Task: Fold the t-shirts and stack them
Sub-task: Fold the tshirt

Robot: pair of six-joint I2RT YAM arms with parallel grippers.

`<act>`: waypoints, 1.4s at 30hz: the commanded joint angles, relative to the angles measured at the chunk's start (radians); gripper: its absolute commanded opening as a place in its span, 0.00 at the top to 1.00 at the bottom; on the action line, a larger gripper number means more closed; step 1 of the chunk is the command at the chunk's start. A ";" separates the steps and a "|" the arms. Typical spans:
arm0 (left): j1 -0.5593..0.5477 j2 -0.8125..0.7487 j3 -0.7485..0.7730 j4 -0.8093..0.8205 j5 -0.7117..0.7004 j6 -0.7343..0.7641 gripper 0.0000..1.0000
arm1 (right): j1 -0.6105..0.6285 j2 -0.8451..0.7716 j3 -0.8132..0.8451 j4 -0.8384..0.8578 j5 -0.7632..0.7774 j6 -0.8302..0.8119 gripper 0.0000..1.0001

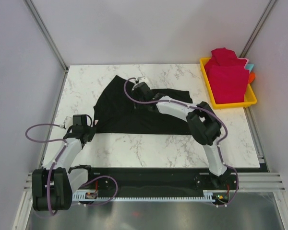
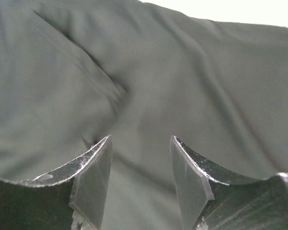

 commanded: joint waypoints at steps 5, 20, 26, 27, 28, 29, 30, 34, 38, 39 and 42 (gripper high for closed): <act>0.008 -0.106 0.013 -0.035 -0.062 0.025 0.98 | -0.048 -0.484 -0.532 0.093 0.128 0.167 0.37; 0.008 -0.106 0.019 -0.046 -0.054 0.022 0.98 | -0.155 -1.033 -1.108 -0.011 0.339 0.513 0.37; 0.009 -0.080 0.027 -0.047 -0.043 0.023 0.98 | -0.192 -1.038 -1.162 -0.014 0.331 0.527 0.36; 0.008 -0.076 0.028 -0.047 -0.042 0.023 0.98 | -0.200 -1.035 -1.166 -0.012 0.333 0.527 0.36; 0.008 -0.074 0.028 -0.049 -0.042 0.023 0.98 | -0.212 -1.029 -1.168 -0.009 0.331 0.530 0.37; 0.008 -0.072 0.030 -0.047 -0.042 0.025 0.98 | -0.214 -1.021 -1.172 -0.009 0.331 0.531 0.36; 0.010 -0.071 0.030 -0.047 -0.042 0.025 0.98 | -0.221 -1.015 -1.175 -0.006 0.329 0.533 0.37; 0.010 -0.059 0.033 -0.047 -0.043 0.026 0.98 | -0.264 -0.978 -1.182 0.018 0.319 0.537 0.37; 0.010 -0.048 0.033 -0.047 -0.043 0.026 0.98 | -0.310 -0.899 -1.176 0.046 0.271 0.534 0.37; 0.009 -0.045 0.033 -0.049 -0.043 0.026 0.98 | -0.318 -0.885 -1.172 0.052 0.256 0.531 0.39; 0.008 -0.037 0.036 -0.052 -0.043 0.028 0.98 | -0.332 -0.847 -1.162 0.060 0.245 0.527 0.47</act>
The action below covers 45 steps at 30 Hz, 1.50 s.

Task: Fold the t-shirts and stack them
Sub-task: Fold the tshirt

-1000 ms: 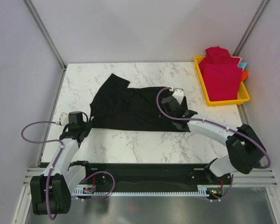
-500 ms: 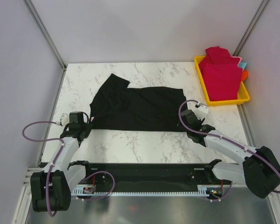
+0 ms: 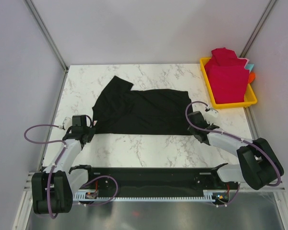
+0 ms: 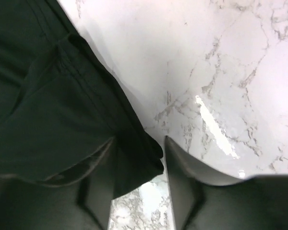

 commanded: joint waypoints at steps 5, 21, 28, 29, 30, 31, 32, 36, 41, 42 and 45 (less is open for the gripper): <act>0.005 -0.007 0.040 -0.021 -0.031 0.033 0.98 | -0.015 -0.043 -0.027 0.009 -0.030 0.043 0.89; 0.007 -0.243 0.042 -0.177 -0.152 0.020 0.57 | -0.013 -0.393 -0.069 -0.195 0.022 0.063 0.74; 0.005 -0.246 0.102 -0.213 -0.180 0.043 0.10 | -0.013 -0.511 -0.005 -0.176 0.009 -0.039 0.47; 0.007 -0.238 0.108 -0.190 -0.155 0.087 0.11 | -0.015 -0.491 0.015 -0.154 -0.016 -0.109 0.48; 0.007 -0.231 0.111 -0.164 -0.090 0.104 0.11 | -0.013 -0.473 0.035 -0.111 -0.039 -0.151 0.49; 0.005 -0.202 0.114 -0.088 -0.042 0.127 0.12 | -0.015 -0.415 0.092 -0.103 -0.062 -0.177 0.50; 0.004 -0.185 0.111 -0.029 0.009 0.167 0.14 | -0.015 -0.378 0.126 -0.097 -0.086 -0.196 0.53; 0.004 -0.033 0.151 0.105 0.188 0.170 0.13 | -0.013 -0.174 0.264 -0.031 -0.139 -0.285 0.55; 0.000 0.184 0.279 0.227 0.251 0.170 0.00 | -0.013 0.078 0.419 0.032 -0.113 -0.325 0.51; -0.001 0.215 0.313 0.229 0.253 0.179 0.00 | -0.013 0.115 0.449 0.030 -0.095 -0.332 0.50; -0.003 0.329 0.442 0.220 0.226 0.216 0.00 | -0.018 0.245 0.563 0.029 -0.050 -0.366 0.48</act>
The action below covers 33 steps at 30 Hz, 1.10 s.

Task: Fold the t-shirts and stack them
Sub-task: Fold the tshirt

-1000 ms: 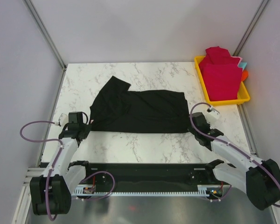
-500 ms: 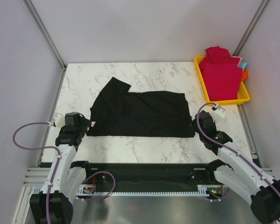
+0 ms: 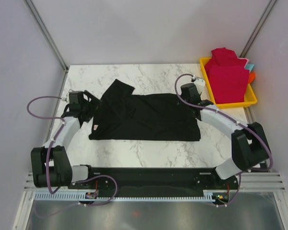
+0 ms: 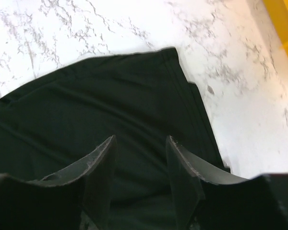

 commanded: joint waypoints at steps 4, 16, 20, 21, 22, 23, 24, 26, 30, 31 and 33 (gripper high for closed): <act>-0.003 0.175 0.290 0.127 0.027 0.125 0.00 | -0.051 0.217 0.232 0.019 0.056 -0.084 0.39; -0.001 0.639 0.750 0.099 0.119 0.270 0.00 | -0.138 0.521 0.415 0.020 0.022 -0.073 0.35; 0.000 0.760 0.851 0.057 0.123 0.284 0.01 | -0.154 0.564 0.430 0.024 -0.002 -0.063 0.40; -0.003 0.781 0.867 0.052 0.121 0.278 0.02 | -0.155 0.570 0.432 0.035 -0.010 -0.061 0.41; -0.001 0.797 0.902 0.044 0.124 0.268 0.03 | -0.154 0.587 0.438 0.036 -0.010 -0.063 0.41; -0.001 0.814 0.920 0.037 0.127 0.264 0.03 | -0.154 0.594 0.443 0.036 -0.011 -0.064 0.43; -0.001 0.850 0.939 0.027 0.136 0.261 0.04 | -0.155 0.602 0.446 0.036 -0.011 -0.066 0.44; -0.001 0.887 0.989 0.021 0.150 0.258 0.06 | -0.155 0.619 0.453 0.036 -0.013 -0.064 0.47; -0.004 0.955 1.048 0.011 0.164 0.257 0.11 | -0.154 0.625 0.455 0.036 -0.014 -0.060 0.64; -0.006 0.978 1.066 0.007 0.164 0.260 0.12 | -0.154 0.624 0.453 0.033 -0.016 -0.058 0.68; -0.012 0.999 1.094 0.003 0.152 0.267 0.15 | -0.154 0.618 0.450 0.033 -0.016 -0.053 0.79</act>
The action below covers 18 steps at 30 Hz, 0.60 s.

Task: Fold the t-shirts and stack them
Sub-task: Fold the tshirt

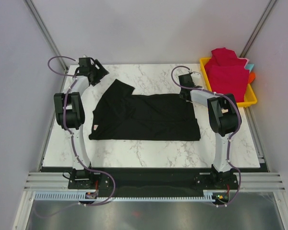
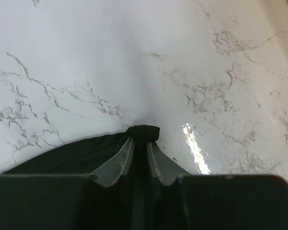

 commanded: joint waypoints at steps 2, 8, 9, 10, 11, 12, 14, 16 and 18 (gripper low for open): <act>-0.022 0.065 0.085 -0.029 0.004 0.060 0.16 | -0.005 0.007 0.020 0.005 -0.012 0.010 0.81; -0.099 0.156 0.234 -0.118 -0.057 0.180 0.19 | -0.003 0.008 0.021 0.004 -0.027 0.014 0.82; -0.108 0.166 0.266 -0.127 -0.081 0.200 0.20 | -0.005 0.008 0.021 0.005 -0.030 0.016 0.82; -0.119 0.176 0.282 -0.138 -0.094 0.238 0.20 | -0.003 0.011 0.023 0.005 -0.032 0.017 0.82; -0.137 0.191 0.299 -0.159 -0.112 0.255 0.20 | -0.003 0.011 0.024 0.004 -0.033 0.019 0.82; -0.145 0.197 0.325 -0.170 -0.155 0.292 0.20 | -0.005 0.011 0.023 0.005 -0.039 0.017 0.82; -0.166 0.208 0.346 -0.181 -0.184 0.329 0.21 | -0.005 0.011 0.023 0.005 -0.042 0.020 0.82; -0.176 0.231 0.389 -0.209 -0.201 0.346 0.26 | -0.003 0.010 0.023 0.005 -0.047 0.020 0.82; -0.183 0.252 0.418 -0.230 -0.203 0.346 0.32 | -0.003 0.010 0.021 0.004 -0.048 0.023 0.82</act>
